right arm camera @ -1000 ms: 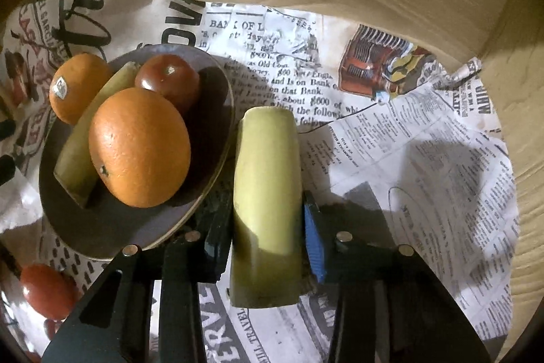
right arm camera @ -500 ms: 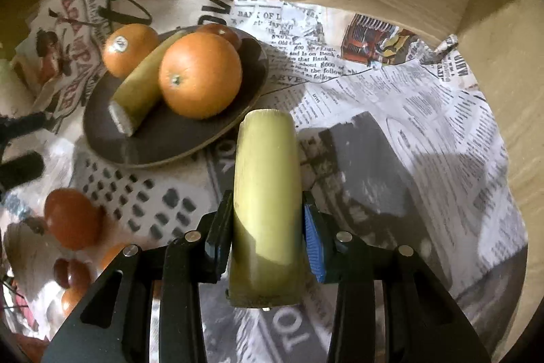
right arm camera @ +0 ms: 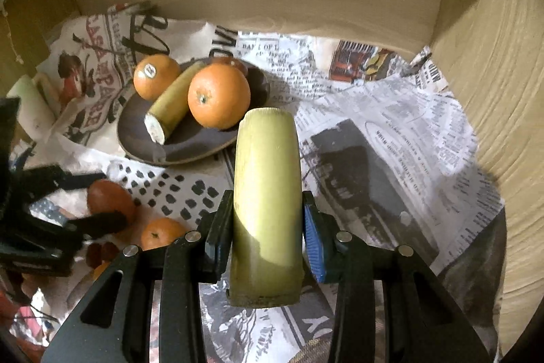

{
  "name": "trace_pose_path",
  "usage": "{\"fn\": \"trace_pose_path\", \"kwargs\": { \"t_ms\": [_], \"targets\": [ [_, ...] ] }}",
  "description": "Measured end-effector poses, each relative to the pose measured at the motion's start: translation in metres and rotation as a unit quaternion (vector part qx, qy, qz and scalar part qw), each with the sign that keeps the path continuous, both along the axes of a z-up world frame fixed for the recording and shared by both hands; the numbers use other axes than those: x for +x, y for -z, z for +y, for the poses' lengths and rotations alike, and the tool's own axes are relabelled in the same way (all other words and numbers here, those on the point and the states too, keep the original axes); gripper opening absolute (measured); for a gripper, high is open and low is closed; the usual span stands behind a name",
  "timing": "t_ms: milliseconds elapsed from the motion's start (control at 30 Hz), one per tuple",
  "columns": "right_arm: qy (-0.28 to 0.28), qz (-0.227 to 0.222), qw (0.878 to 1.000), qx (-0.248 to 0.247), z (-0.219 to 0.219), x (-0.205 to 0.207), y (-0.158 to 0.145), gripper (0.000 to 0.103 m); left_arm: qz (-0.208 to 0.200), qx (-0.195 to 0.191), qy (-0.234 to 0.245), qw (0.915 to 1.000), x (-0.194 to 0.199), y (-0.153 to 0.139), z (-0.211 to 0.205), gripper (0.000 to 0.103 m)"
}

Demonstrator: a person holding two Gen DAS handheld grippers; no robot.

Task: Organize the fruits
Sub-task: 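Place the squash on the plate while the left tool places a red tomato there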

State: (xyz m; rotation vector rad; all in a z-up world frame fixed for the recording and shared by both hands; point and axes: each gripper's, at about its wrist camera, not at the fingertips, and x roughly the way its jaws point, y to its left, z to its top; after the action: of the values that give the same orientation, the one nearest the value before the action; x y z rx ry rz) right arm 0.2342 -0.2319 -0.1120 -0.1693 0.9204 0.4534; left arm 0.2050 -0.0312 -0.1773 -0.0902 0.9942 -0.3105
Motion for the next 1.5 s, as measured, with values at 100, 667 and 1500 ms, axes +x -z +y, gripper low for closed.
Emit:
{"fn": "trace_pose_path", "kwargs": {
  "t_ms": [100, 667, 1500],
  "targets": [
    [-0.005, -0.007, 1.000, 0.008, 0.003, 0.002, -0.006, 0.034, -0.005, 0.002, 0.007, 1.0000, -0.001, -0.001, -0.003, 0.048],
    [-0.061, -0.015, 0.997, 0.033, 0.072, 0.025, -0.018, 0.034, -0.054, 0.016, -0.051, 0.9971, 0.024, -0.041, 0.056, 0.047],
    [-0.074, 0.030, 0.997, -0.007, 0.143, 0.090, 0.002, 0.035, -0.024, 0.010, -0.035, 0.9990, 0.093, -0.014, 0.052, 0.049]
  ]
}}
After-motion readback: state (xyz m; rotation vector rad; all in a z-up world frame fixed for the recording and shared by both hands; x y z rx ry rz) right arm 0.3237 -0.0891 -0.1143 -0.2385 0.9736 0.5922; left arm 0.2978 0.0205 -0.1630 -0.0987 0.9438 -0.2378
